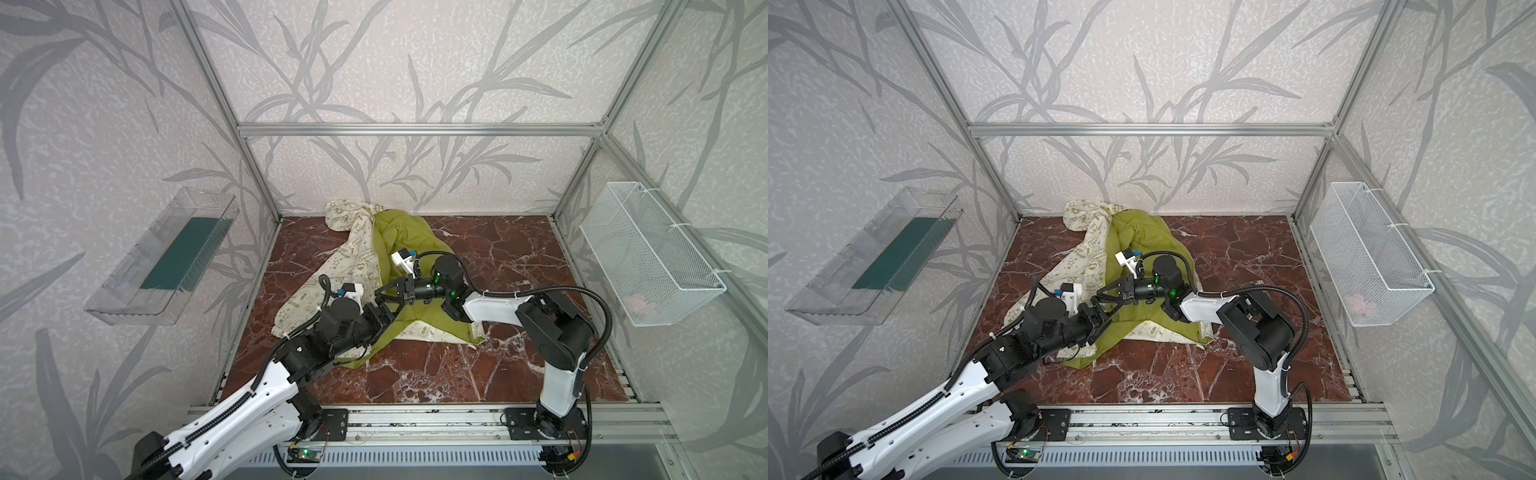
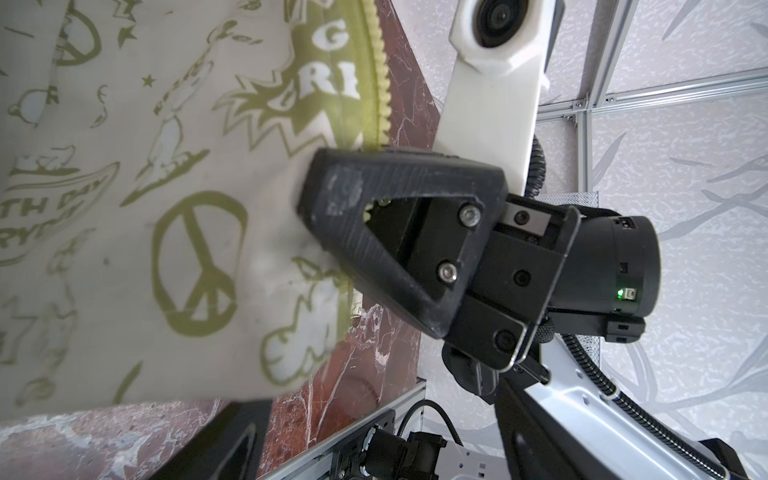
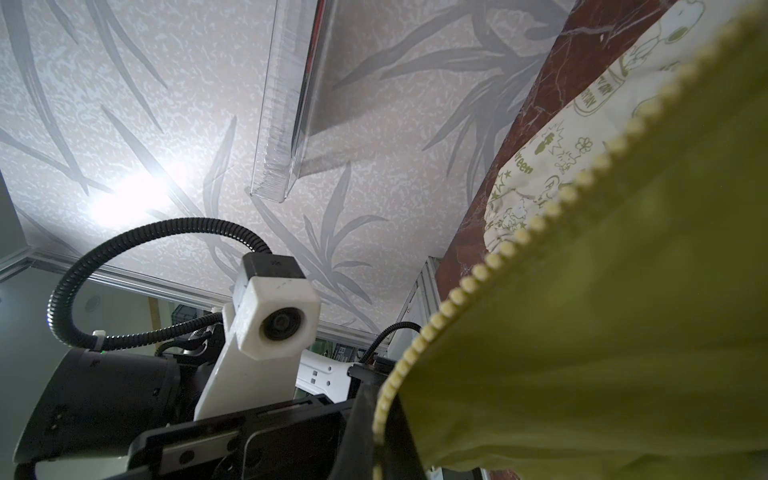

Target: Zip up the jacket

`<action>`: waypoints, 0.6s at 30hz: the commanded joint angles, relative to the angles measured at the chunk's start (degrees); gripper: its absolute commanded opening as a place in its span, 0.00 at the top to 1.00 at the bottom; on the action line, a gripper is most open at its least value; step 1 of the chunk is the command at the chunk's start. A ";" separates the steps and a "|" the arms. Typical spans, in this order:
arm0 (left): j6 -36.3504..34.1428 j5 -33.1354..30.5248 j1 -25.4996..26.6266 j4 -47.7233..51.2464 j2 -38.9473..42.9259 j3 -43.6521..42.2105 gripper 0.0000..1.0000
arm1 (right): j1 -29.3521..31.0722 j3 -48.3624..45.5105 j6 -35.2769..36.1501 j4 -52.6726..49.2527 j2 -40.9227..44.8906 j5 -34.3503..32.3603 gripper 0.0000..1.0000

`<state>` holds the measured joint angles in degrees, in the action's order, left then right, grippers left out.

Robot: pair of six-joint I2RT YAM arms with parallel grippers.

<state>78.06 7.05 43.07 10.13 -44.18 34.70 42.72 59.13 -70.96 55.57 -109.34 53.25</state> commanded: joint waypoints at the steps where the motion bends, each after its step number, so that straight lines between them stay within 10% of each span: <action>1: 2.47 -4.91 0.33 -6.05 0.80 -2.09 0.13 | 0.43 0.77 -1.31 4.30 -0.07 -1.31 1.00; 18: 7.38 -15.97 -2.45 -21.77 5.12 -13.74 0.22 | -0.33 -8.11 2.27 2.26 7.86 -6.85 1.00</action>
<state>84.05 -7.18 41.36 -8.32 -39.59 21.43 42.70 52.01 -69.97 55.83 -104.77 46.92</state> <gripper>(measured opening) 0.788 0.056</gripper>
